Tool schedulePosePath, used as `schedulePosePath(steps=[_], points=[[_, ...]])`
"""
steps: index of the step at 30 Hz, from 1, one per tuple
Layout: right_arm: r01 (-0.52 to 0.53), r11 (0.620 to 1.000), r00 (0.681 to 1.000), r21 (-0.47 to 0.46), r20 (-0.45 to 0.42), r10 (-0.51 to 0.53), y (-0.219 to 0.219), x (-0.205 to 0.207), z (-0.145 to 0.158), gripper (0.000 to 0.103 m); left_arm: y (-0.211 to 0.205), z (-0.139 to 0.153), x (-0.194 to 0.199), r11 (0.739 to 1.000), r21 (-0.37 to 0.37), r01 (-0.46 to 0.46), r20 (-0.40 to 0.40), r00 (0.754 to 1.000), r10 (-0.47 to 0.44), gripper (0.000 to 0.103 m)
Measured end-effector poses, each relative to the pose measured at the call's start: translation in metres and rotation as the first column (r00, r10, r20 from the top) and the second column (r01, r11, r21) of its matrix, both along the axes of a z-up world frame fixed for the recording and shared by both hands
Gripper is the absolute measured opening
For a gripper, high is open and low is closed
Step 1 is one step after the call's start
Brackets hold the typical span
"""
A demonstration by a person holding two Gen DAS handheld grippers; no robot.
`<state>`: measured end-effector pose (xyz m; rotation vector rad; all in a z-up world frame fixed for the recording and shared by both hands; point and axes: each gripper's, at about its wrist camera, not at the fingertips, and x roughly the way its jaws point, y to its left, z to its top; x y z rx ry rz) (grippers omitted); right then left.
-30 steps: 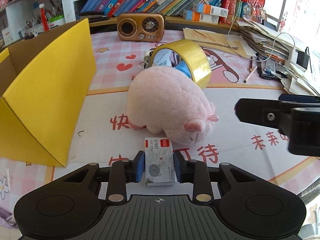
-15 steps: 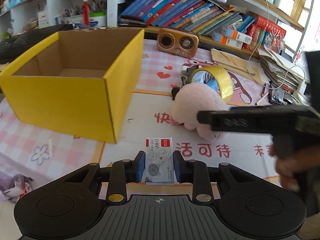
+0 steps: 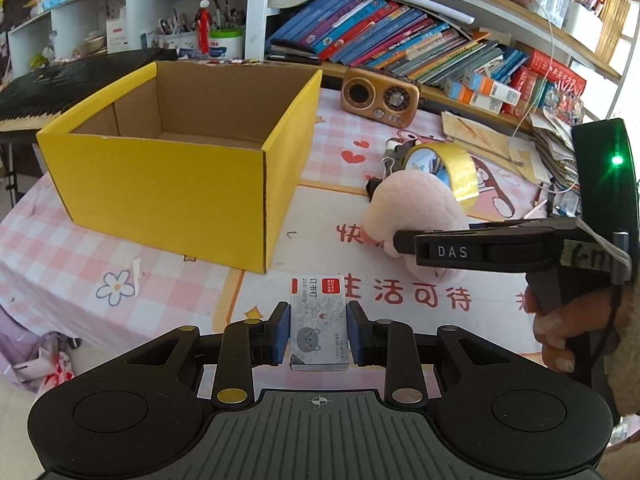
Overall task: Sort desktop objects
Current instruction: 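Grasp the pink plush pig with the right tool while the left tool holds the card, then carry the card and pig with both tools over the yellow box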
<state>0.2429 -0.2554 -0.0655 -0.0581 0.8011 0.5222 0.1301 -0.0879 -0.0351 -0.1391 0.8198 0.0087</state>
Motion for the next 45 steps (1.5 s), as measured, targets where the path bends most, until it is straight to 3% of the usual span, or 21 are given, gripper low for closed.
schedulePosePath(steps=[10,19,31,45], points=[[0.030,0.997,0.999,0.064,0.036,-0.032,0.000,-0.044,0.031,0.048,0.009,0.011,-0.012,0.999,-0.028,0.037,0.068,0.997,-0.035,0.028],[0.062,0.998,0.997,0.013,0.040,-0.062,0.013,-0.094,0.038,0.047,0.033,0.026,-0.029,0.997,-0.067,0.048,0.130,0.991,-0.039,0.028],[0.127,0.992,0.990,0.018,0.055,-0.128,0.038,-0.144,0.047,0.048,0.065,0.026,-0.061,0.991,-0.097,0.093,0.138,0.987,-0.080,0.028],[0.191,0.981,0.980,0.026,0.046,-0.192,0.071,-0.195,0.047,0.048,0.098,0.026,-0.101,0.987,-0.083,0.138,0.131,0.983,-0.126,0.028]])
